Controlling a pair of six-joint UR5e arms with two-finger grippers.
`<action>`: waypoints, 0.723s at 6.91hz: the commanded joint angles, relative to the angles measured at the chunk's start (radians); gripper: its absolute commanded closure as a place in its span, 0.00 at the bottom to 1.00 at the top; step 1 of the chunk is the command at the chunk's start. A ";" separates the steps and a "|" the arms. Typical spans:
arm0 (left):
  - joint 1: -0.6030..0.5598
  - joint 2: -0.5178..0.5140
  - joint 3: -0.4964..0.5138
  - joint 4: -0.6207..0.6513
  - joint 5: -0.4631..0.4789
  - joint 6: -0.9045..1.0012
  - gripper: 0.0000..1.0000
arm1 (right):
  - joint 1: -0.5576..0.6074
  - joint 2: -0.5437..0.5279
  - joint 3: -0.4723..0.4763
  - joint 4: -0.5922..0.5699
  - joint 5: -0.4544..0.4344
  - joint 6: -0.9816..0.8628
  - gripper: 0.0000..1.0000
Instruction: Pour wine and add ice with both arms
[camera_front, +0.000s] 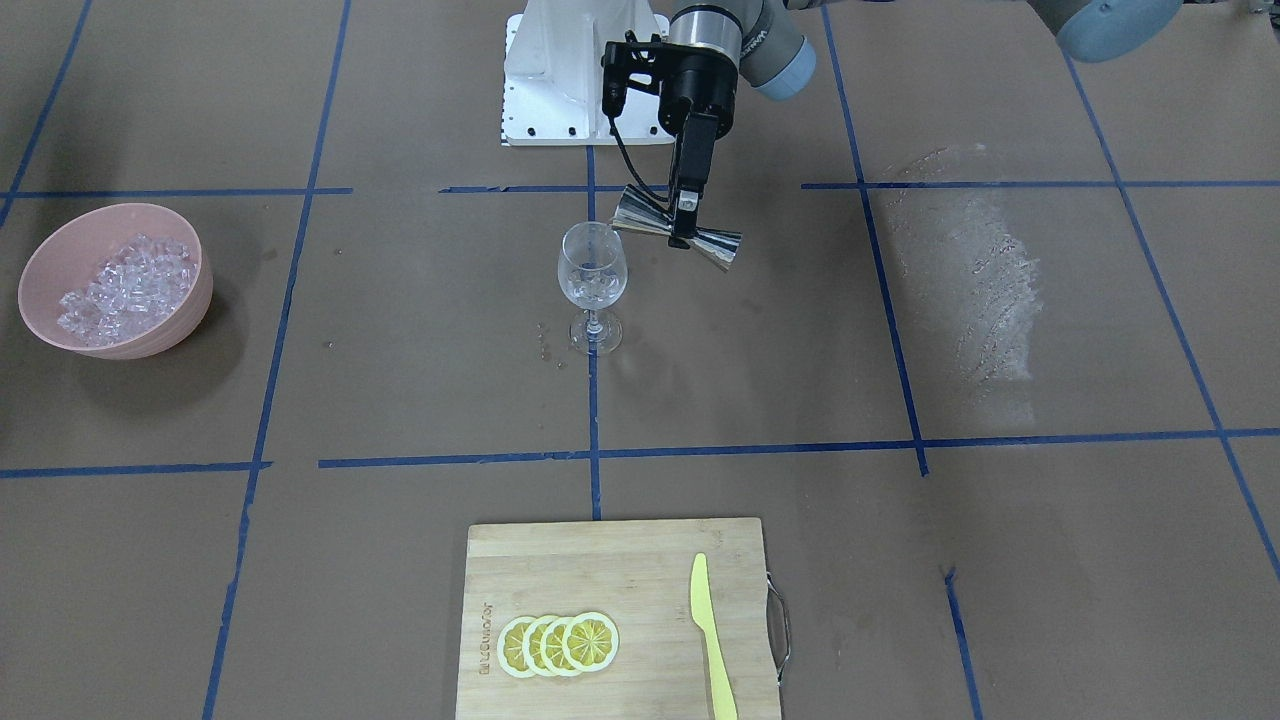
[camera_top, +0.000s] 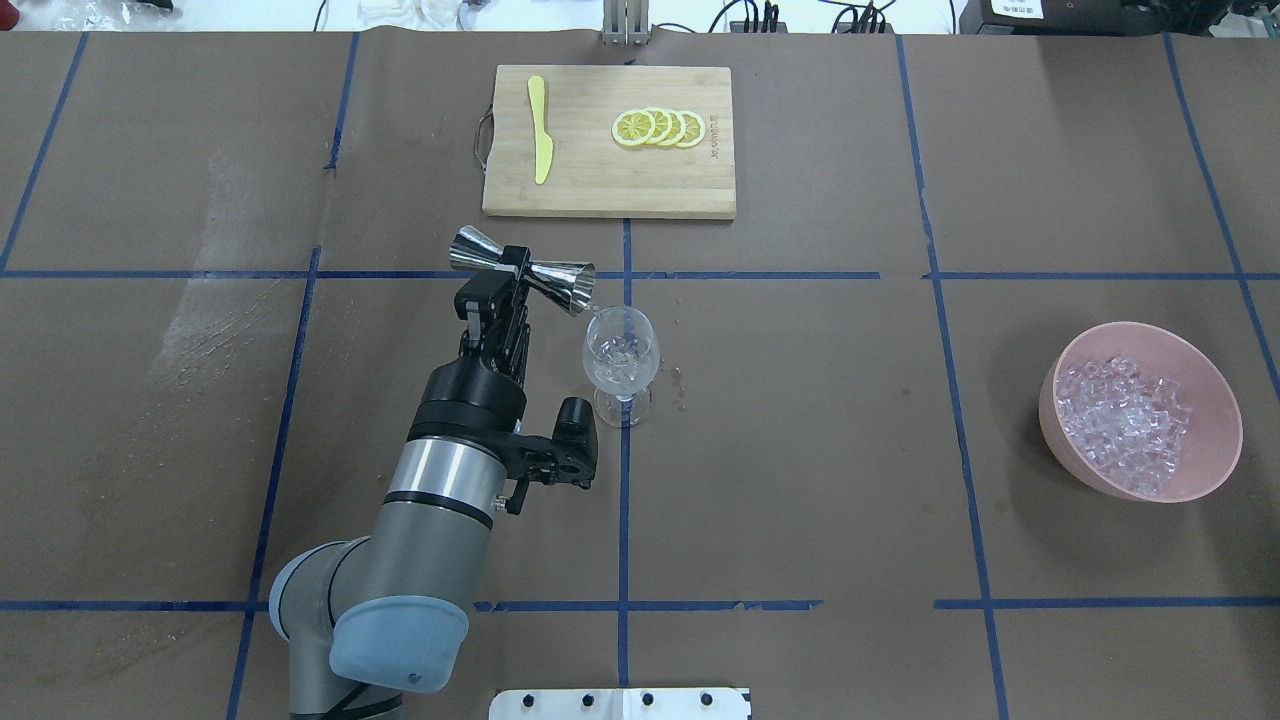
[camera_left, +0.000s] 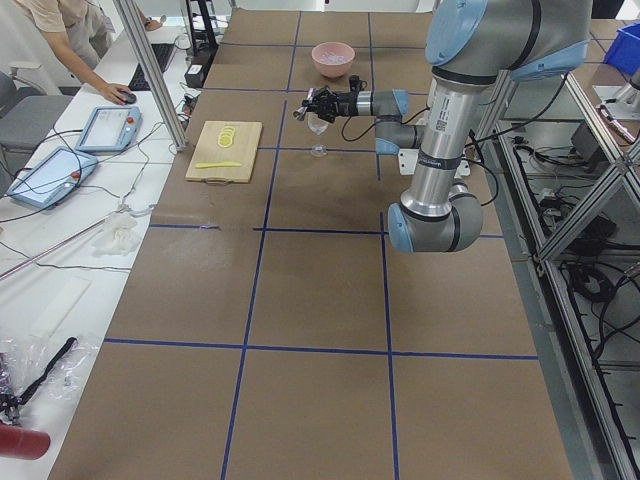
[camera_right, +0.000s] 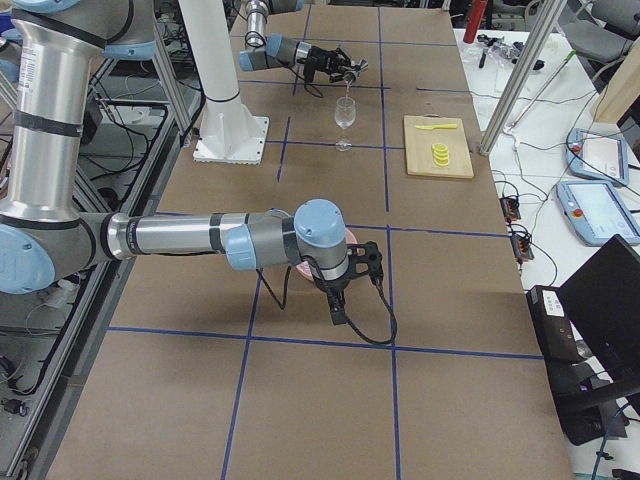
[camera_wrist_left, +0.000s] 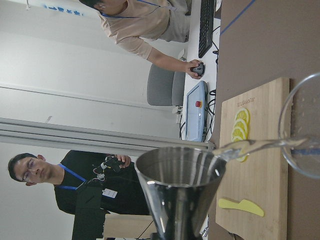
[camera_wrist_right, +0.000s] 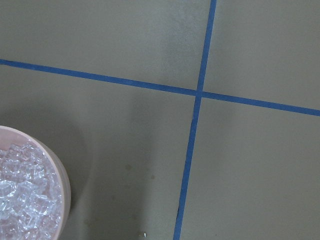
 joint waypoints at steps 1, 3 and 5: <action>0.011 -0.016 0.000 -0.001 0.043 0.136 1.00 | 0.003 0.001 -0.001 0.000 -0.001 0.000 0.00; 0.018 -0.019 -0.003 -0.005 0.048 0.198 1.00 | 0.005 0.001 -0.001 0.000 -0.001 0.000 0.00; 0.021 -0.014 0.013 -0.174 0.042 0.201 1.00 | 0.003 0.001 -0.003 0.000 0.000 0.000 0.00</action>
